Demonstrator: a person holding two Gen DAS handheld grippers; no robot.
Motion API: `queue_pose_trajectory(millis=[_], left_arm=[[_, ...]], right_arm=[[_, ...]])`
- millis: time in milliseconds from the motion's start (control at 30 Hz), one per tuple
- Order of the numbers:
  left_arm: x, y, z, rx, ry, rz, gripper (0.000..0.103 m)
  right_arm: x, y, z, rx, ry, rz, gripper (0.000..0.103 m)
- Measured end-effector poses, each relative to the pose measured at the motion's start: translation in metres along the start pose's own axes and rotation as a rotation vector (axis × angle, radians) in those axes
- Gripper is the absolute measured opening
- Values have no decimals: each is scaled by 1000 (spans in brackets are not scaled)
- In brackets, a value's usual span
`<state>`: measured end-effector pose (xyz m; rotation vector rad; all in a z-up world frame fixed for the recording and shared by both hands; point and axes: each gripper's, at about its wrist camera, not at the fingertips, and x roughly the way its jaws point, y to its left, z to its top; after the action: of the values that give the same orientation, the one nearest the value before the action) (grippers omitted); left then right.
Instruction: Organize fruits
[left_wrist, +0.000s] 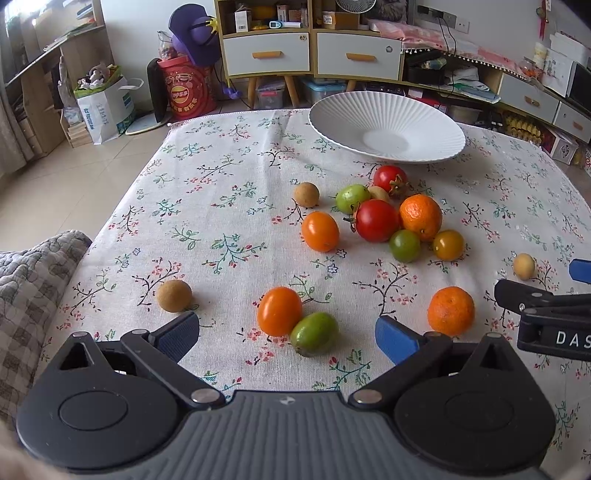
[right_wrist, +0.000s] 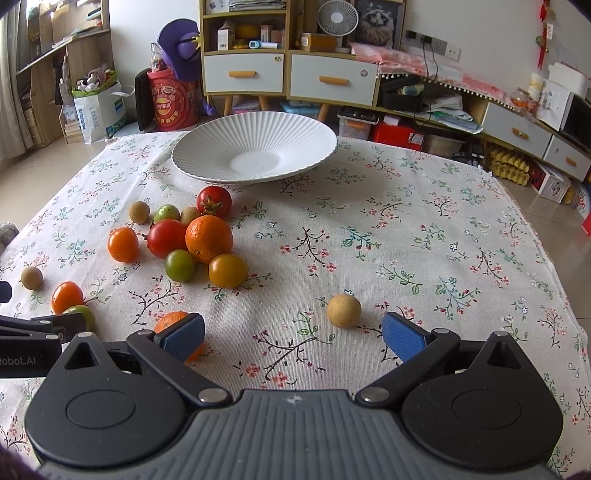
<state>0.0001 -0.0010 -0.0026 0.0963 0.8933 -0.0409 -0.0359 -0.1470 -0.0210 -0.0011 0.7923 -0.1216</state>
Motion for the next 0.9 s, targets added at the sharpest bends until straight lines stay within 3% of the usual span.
queue_pose_trajectory(millis=[900], left_arm=[[1,-4,-3,3,2,0,97]], right_arm=[[0,0,0,-2,2,0,102]])
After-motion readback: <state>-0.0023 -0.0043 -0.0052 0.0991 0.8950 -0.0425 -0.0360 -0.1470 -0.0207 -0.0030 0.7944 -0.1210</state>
